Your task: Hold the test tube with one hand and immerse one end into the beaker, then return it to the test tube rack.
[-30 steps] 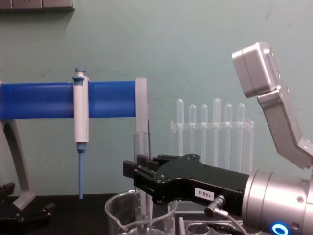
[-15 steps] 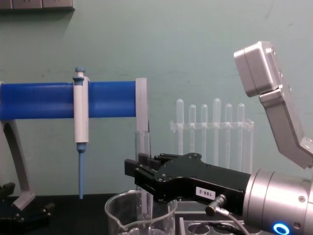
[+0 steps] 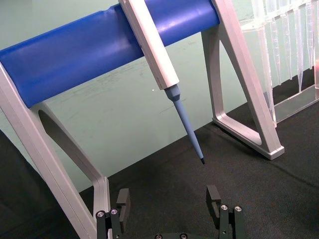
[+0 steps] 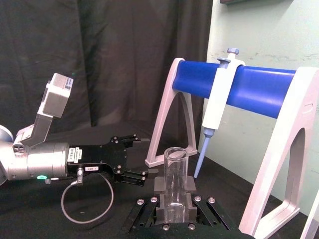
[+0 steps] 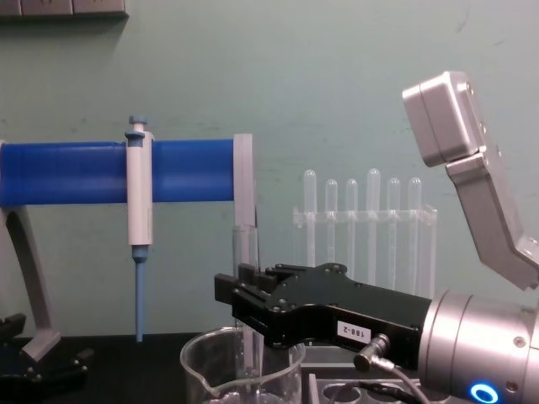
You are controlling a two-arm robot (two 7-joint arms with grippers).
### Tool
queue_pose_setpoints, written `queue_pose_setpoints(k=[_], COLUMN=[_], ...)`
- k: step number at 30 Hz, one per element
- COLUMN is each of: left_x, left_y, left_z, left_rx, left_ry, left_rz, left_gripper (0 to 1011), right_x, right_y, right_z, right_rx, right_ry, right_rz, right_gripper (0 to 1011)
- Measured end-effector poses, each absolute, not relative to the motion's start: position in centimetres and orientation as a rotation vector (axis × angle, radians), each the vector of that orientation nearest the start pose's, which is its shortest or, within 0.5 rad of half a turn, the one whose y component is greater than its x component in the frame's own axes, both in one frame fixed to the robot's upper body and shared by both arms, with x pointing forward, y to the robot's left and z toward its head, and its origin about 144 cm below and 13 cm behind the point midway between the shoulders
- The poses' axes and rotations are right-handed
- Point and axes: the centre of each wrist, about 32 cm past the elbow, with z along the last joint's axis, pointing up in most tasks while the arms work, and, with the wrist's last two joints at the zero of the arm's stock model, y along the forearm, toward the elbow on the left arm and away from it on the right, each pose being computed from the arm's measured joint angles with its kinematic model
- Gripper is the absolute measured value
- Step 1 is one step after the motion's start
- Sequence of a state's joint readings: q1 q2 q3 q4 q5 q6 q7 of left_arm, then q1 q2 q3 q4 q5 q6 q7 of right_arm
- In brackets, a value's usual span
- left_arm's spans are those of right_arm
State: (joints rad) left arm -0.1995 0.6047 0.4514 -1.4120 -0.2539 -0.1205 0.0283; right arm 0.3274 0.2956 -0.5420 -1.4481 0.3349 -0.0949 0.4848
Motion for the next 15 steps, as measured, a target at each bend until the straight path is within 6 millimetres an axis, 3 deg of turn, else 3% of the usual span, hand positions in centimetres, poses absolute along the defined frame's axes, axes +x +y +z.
queue_pose_setpoints(k=[15], left_x=[48.86], left_y=[30.97], left_z=[113.98], left_rx=[0.304], left_ry=[-0.285], left_rz=[1.248], left_gripper=[1000], right_x=[51.44], right_y=[-16.52], right_z=[117.95], right_rx=[0.026], right_ry=[-0.14], right_rz=[-0.611], right_gripper=[236])
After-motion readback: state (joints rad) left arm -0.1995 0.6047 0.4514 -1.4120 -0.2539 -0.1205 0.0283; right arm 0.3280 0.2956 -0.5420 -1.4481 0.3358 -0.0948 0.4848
